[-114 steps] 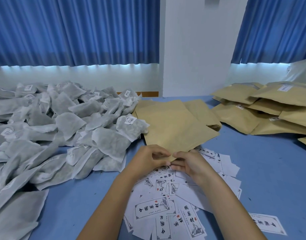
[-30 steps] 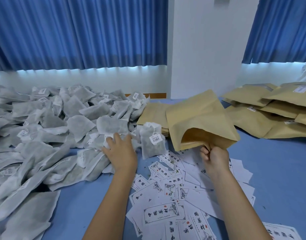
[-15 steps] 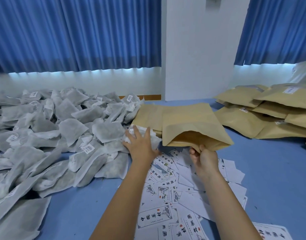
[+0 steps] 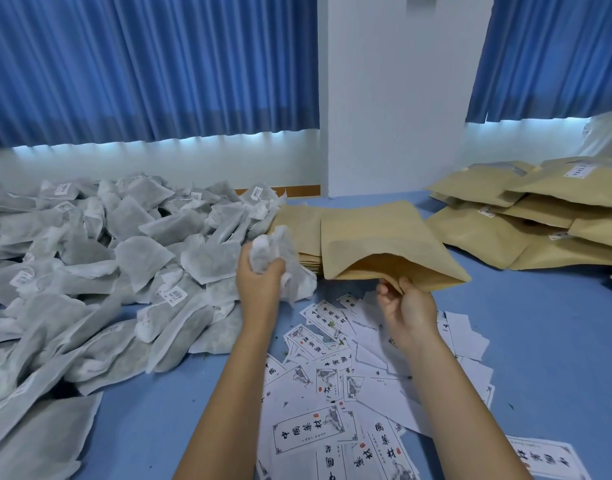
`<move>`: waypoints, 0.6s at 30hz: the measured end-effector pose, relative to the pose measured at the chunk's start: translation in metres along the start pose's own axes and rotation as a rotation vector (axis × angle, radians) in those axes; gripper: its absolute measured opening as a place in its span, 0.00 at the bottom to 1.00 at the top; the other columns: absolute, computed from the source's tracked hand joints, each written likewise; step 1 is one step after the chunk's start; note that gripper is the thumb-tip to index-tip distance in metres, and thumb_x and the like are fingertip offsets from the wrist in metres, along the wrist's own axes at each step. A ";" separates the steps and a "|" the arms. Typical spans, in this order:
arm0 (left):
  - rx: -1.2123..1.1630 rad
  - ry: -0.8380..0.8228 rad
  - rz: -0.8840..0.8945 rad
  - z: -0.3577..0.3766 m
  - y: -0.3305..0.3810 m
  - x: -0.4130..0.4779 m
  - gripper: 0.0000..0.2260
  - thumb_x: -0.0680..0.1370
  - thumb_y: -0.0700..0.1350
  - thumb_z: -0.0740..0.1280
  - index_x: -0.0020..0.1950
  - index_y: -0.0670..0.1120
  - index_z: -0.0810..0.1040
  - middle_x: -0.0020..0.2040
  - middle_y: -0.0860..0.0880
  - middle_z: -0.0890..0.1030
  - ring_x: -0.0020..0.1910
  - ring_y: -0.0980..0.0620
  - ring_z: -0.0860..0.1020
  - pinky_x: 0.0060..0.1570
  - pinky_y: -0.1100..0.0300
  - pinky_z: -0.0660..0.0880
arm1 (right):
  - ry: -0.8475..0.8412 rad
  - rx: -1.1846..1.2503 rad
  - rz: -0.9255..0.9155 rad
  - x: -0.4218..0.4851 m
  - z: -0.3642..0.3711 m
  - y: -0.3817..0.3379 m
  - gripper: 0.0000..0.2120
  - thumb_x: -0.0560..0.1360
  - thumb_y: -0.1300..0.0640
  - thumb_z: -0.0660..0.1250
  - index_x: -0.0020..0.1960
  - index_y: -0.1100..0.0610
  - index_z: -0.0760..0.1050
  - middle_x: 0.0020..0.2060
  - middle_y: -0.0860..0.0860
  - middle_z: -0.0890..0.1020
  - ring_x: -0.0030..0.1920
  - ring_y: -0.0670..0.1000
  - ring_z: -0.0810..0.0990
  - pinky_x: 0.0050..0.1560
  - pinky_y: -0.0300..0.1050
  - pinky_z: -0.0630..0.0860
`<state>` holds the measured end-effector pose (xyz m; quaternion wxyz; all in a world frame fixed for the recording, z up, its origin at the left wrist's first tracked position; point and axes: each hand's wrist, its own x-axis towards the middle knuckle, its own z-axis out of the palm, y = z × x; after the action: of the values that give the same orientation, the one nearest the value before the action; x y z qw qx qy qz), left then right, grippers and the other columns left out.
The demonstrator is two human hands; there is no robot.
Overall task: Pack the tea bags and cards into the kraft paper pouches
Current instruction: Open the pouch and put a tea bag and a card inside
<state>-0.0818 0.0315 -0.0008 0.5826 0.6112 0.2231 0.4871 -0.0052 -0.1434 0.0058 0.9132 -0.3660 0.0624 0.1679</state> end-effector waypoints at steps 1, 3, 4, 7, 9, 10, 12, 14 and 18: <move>-0.193 -0.029 -0.094 -0.001 0.004 0.002 0.20 0.67 0.36 0.67 0.59 0.40 0.74 0.41 0.51 0.80 0.40 0.53 0.78 0.36 0.61 0.75 | -0.017 0.016 -0.009 0.000 0.001 0.000 0.12 0.82 0.66 0.53 0.44 0.62 0.72 0.32 0.56 0.76 0.31 0.51 0.72 0.27 0.37 0.74; -0.444 -0.109 -0.263 -0.003 0.008 0.006 0.24 0.68 0.35 0.67 0.64 0.37 0.71 0.41 0.51 0.80 0.40 0.54 0.79 0.37 0.61 0.76 | -0.053 0.033 -0.016 0.000 0.002 0.002 0.10 0.82 0.66 0.54 0.46 0.61 0.72 0.30 0.54 0.80 0.32 0.51 0.76 0.30 0.39 0.76; -0.451 -0.150 -0.294 -0.003 0.008 0.006 0.22 0.70 0.35 0.68 0.64 0.40 0.73 0.45 0.50 0.81 0.44 0.52 0.80 0.39 0.62 0.77 | -0.068 0.039 -0.016 0.001 0.002 0.002 0.10 0.82 0.66 0.54 0.47 0.60 0.73 0.29 0.53 0.81 0.32 0.50 0.77 0.31 0.39 0.77; 0.215 -0.271 0.043 -0.007 0.005 0.005 0.17 0.71 0.39 0.72 0.54 0.56 0.75 0.53 0.53 0.76 0.52 0.53 0.76 0.45 0.65 0.75 | -0.083 0.048 -0.007 0.003 0.000 0.003 0.10 0.82 0.66 0.55 0.47 0.60 0.73 0.28 0.52 0.82 0.32 0.49 0.79 0.31 0.40 0.78; 0.540 -0.400 0.185 -0.009 -0.004 0.005 0.17 0.69 0.44 0.76 0.54 0.53 0.74 0.55 0.50 0.72 0.54 0.51 0.73 0.53 0.59 0.72 | -0.073 0.042 -0.007 0.005 -0.001 0.003 0.10 0.82 0.67 0.55 0.46 0.60 0.73 0.29 0.53 0.82 0.32 0.50 0.78 0.32 0.40 0.78; 0.550 -0.457 0.129 -0.008 -0.006 0.004 0.17 0.68 0.47 0.76 0.53 0.51 0.75 0.56 0.49 0.73 0.54 0.50 0.73 0.53 0.57 0.71 | -0.066 0.041 -0.010 0.006 -0.001 0.003 0.10 0.82 0.67 0.55 0.46 0.60 0.73 0.31 0.54 0.82 0.33 0.51 0.78 0.32 0.41 0.78; 0.535 -0.453 0.060 -0.007 -0.008 0.005 0.15 0.68 0.49 0.76 0.50 0.51 0.75 0.54 0.47 0.74 0.52 0.48 0.74 0.49 0.55 0.73 | -0.056 0.042 -0.014 0.007 -0.002 0.003 0.10 0.81 0.67 0.55 0.46 0.61 0.73 0.35 0.56 0.80 0.35 0.51 0.78 0.33 0.41 0.78; 0.514 -0.339 0.067 -0.007 -0.010 0.010 0.16 0.69 0.45 0.75 0.54 0.50 0.75 0.54 0.45 0.74 0.52 0.46 0.76 0.52 0.51 0.75 | -0.052 0.038 -0.018 0.008 -0.002 0.003 0.10 0.81 0.67 0.55 0.46 0.61 0.73 0.37 0.56 0.79 0.36 0.52 0.78 0.33 0.41 0.78; 0.727 -0.310 0.069 -0.012 -0.021 0.016 0.27 0.69 0.45 0.73 0.68 0.52 0.71 0.63 0.41 0.69 0.62 0.44 0.71 0.60 0.52 0.71 | -0.034 0.032 -0.019 0.009 -0.002 0.004 0.10 0.81 0.67 0.55 0.46 0.61 0.73 0.37 0.56 0.79 0.36 0.52 0.77 0.34 0.42 0.77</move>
<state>-0.0793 0.0552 -0.0170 0.3381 0.8510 0.2699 0.2976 0.0014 -0.1402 -0.0004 0.9215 -0.3488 0.0458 0.1643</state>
